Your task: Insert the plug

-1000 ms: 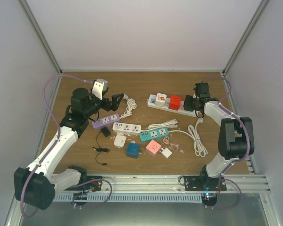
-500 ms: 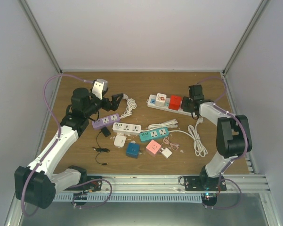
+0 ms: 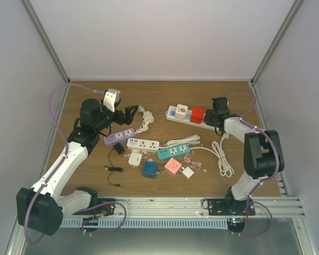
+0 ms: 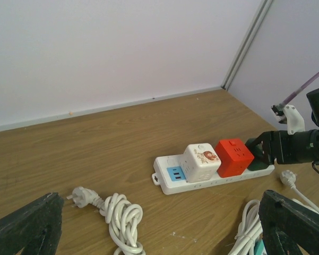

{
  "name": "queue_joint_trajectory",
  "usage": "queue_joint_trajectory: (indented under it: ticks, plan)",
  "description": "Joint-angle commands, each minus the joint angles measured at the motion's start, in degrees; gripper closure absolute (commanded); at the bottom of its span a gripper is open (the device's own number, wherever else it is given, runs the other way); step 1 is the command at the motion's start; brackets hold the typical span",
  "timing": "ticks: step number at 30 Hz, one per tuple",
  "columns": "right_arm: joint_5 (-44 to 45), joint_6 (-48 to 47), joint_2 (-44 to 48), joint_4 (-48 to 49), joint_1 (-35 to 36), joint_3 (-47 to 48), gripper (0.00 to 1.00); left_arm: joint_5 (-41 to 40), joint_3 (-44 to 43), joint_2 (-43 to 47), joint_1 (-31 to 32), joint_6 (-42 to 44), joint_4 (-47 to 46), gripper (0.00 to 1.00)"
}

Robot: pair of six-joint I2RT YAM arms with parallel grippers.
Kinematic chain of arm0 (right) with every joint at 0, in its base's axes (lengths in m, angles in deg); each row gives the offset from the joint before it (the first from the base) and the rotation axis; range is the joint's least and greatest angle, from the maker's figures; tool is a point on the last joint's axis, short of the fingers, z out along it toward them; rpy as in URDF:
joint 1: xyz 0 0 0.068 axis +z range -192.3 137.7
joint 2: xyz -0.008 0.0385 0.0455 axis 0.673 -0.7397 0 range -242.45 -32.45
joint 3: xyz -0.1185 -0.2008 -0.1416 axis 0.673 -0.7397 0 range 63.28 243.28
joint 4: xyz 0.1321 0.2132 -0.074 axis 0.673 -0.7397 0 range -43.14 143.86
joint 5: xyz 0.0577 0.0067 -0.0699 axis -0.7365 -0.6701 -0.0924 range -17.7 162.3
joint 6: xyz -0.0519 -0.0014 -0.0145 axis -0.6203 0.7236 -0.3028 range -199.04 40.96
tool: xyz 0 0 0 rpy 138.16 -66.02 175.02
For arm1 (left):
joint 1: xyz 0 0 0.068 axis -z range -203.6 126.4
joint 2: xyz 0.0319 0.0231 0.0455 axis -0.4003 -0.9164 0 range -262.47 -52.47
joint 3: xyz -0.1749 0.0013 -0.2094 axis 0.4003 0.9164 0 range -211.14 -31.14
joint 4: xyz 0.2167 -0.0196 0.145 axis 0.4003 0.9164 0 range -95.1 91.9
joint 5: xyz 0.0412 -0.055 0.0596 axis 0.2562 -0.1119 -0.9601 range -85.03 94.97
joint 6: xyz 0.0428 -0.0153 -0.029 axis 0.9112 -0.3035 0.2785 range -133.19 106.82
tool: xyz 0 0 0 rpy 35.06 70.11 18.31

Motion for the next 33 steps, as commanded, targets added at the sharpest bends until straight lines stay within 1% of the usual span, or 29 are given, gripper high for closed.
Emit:
queue_joint_trajectory:
  ticks: [1, 5, 9, 11, 13, 15, 17, 19, 21, 28, 33]
  plan:
    - [4.2, 2.0, -5.0, -8.4, 0.4, -4.9, 0.48, -0.4, -0.4, -0.2, -0.6, -0.2, -1.8, 0.01]
    - [4.5, 1.7, -4.4, -7.4, 0.5, -5.7, 0.43, -0.3, -0.5, -0.3, -0.7, -0.2, -1.8, 0.01]
    - [3.4, 1.3, -3.7, -7.1, 0.4, -5.0, 0.45, -0.5, -0.4, -0.4, -0.7, -0.5, -1.9, 0.01]
    - [3.2, 1.3, -2.2, -7.0, 0.5, -4.2, 0.44, -0.4, -0.4, -0.5, -0.7, -0.6, -1.9, 0.01]
    - [2.9, 1.0, -0.2, -7.4, 0.4, -3.0, 0.38, -0.5, -0.4, -0.5, -0.8, -0.6, -1.9, 0.01]
    - [1.8, -0.5, 1.4, -8.8, 0.4, -0.7, 0.28, -0.4, -0.4, -0.5, -0.8, -0.5, -1.9, 0.01]
    - [1.0, -1.9, 2.8, -10.5, 0.1, 2.0, 0.20, -0.2, -0.5, -0.4, -0.8, -0.2, -1.8, 0.01]
    - [0.0, -2.9, 4.3, -11.6, -0.3, 4.0, 0.14, -0.1, -0.5, -0.3, -0.8, -0.1, -1.9, 0.01]
    - [-0.7, -3.3, 5.9, -12.5, -0.5, 5.4, 0.10, -0.1, -0.5, -0.2, -0.8, 0.0, -1.8, 0.01]
    - [-4.4, -4.2, 12.5, -14.6, -0.4, 6.2, 0.10, -0.1, -0.5, -0.1, -0.9, -0.1, -1.8, 0.01]
    - [-11.6, -6.4, 18.1, -15.7, 0.5, 4.9, 0.12, 2.0, -0.7, -0.5, -1.0, -1.3, -2.3, 0.01]
